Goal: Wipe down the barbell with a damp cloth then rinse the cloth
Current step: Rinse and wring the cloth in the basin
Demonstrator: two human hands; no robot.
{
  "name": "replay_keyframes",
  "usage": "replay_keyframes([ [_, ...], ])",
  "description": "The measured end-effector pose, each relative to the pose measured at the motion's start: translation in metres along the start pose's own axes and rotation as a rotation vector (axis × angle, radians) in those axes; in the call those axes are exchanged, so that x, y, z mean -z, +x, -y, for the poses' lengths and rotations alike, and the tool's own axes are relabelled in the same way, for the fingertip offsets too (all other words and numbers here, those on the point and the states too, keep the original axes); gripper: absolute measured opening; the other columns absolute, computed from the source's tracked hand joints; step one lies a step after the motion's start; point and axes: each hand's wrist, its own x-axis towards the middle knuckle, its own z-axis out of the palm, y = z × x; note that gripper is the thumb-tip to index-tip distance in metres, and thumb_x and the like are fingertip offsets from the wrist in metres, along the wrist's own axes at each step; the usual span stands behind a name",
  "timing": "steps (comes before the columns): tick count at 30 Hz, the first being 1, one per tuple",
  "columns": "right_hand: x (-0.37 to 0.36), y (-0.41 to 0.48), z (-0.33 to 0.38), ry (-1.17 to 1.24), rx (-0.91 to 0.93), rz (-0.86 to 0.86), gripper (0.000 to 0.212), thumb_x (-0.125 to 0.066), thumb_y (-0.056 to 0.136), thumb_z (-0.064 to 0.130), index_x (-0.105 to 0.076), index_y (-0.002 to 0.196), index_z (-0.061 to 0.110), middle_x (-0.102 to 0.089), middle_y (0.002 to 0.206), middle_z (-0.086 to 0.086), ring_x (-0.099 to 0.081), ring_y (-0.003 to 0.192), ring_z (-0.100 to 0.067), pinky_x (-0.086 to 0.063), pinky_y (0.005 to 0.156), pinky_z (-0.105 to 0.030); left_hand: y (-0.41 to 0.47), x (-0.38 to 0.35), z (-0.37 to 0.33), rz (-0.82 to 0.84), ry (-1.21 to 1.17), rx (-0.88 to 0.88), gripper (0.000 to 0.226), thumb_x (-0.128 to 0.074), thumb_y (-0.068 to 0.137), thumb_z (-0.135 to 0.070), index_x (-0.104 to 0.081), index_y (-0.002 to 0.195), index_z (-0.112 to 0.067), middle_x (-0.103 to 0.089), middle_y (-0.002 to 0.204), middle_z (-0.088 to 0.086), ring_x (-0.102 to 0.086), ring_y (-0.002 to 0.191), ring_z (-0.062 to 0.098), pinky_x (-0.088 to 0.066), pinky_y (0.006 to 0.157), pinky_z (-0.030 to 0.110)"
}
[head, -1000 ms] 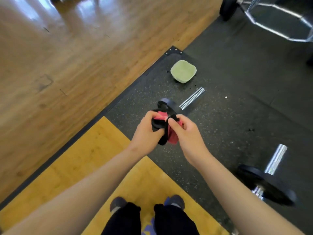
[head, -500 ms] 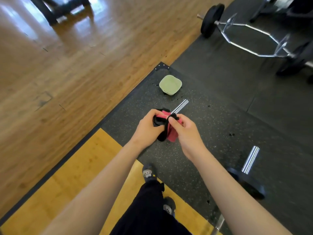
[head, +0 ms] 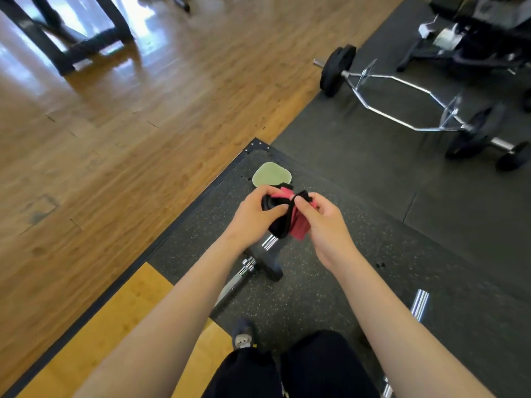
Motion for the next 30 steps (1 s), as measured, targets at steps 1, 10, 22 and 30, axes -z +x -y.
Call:
replay_keyframes([
  [1, 0.007, 0.010, 0.003, 0.011, -0.005, 0.011, 0.013, -0.054, 0.098, 0.015, -0.065, 0.094, 0.009, -0.061, 0.070, 0.006, -0.055, 0.058, 0.001, -0.043, 0.053, -0.012, 0.010, -0.005, -0.002, -0.009, -0.009, 0.007, 0.018, -0.067, 0.087, -0.020, -0.062, 0.104, -0.025, -0.064, 0.108, -0.010, -0.059, 0.105, 0.007, -0.048, 0.097, 0.039],
  [10, 0.099, 0.133, 0.030, -0.064, -0.087, 0.164, 0.013, -0.054, 0.098, 0.016, -0.066, 0.097, 0.013, -0.063, 0.069, 0.009, -0.057, 0.060, -0.002, -0.043, 0.053, -0.014, 0.108, -0.105, -0.036, -0.292, -0.072, 0.116, 0.010, -0.051, 0.098, -0.027, -0.059, 0.102, -0.027, -0.059, 0.097, -0.022, -0.055, 0.095, -0.003, -0.045, 0.082, 0.018],
  [22, 0.185, 0.267, 0.070, -0.237, -0.126, 0.471, 0.012, -0.058, 0.096, 0.021, -0.069, 0.091, 0.021, -0.071, 0.093, -0.006, -0.066, 0.091, -0.023, -0.051, 0.084, -0.041, 0.202, -0.188, -0.063, -0.620, -0.115, 0.187, 0.026, -0.059, 0.093, -0.016, -0.057, 0.094, -0.042, -0.059, 0.093, -0.037, -0.053, 0.095, -0.014, -0.045, 0.087, 0.024],
  [30, 0.165, 0.354, 0.074, -0.310, -0.139, 0.538, 0.012, -0.058, 0.096, 0.020, -0.068, 0.089, 0.021, -0.068, 0.088, -0.002, -0.063, 0.085, -0.017, -0.051, 0.074, -0.032, 0.285, -0.169, -0.049, -0.726, -0.180, 0.270, 0.020, -0.061, 0.091, -0.016, -0.061, 0.086, -0.034, -0.066, 0.097, -0.013, -0.060, 0.098, 0.011, -0.049, 0.091, 0.041],
])
